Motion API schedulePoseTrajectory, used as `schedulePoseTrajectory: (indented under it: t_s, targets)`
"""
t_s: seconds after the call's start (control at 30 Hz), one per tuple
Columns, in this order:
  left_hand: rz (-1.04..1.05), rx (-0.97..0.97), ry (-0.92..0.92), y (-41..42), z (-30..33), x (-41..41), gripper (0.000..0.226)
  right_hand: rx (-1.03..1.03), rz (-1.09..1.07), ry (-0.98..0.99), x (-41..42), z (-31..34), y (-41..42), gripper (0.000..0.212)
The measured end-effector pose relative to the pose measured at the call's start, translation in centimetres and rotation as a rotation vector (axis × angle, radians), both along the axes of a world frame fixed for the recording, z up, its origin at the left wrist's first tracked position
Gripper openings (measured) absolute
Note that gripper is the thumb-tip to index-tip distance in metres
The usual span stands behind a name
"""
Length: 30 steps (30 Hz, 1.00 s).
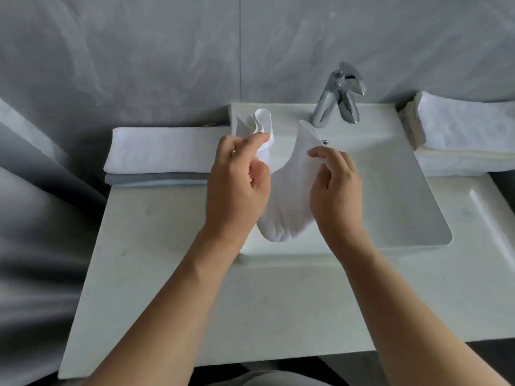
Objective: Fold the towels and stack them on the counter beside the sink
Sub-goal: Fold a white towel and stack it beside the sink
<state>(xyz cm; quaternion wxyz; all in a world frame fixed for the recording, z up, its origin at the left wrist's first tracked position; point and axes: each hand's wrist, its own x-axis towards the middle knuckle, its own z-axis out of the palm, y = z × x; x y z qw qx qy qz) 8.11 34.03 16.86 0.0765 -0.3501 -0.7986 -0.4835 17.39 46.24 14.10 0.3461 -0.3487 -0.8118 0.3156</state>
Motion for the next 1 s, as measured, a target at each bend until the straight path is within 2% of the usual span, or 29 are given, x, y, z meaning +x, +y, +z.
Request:
schedulePoseTrajectory:
  t_s: [0.33, 0.57, 0.73, 0.83, 1.0]
  targets:
    - [-0.131, 0.055, -0.134, 10.9, 0.8, 12.6, 0.043, -0.017, -0.197, 0.060, 13.7, 0.9, 11.3, 0.044]
    - [-0.248, 0.081, -0.189, 19.9, 0.9, 15.2, 0.044, 0.043, -0.303, 0.114, 17.5, 1.7, 18.7, 0.043]
    - [-0.243, 0.130, -0.242, 27.5, 0.7, 17.5, 0.043, 0.147, -0.392, 0.284, 19.0, 2.0, 26.7, 0.042]
    - [-0.190, 0.177, -0.235, 33.1, 0.8, 18.3, 0.042, 0.163, -0.340, 0.348, 19.1, 2.1, 32.7, 0.041]
    - [-0.140, 0.227, -0.215, 42.7, 1.4, 19.3, 0.042, 0.161, -0.297, 0.336, 19.3, 3.2, 42.0, 0.040]
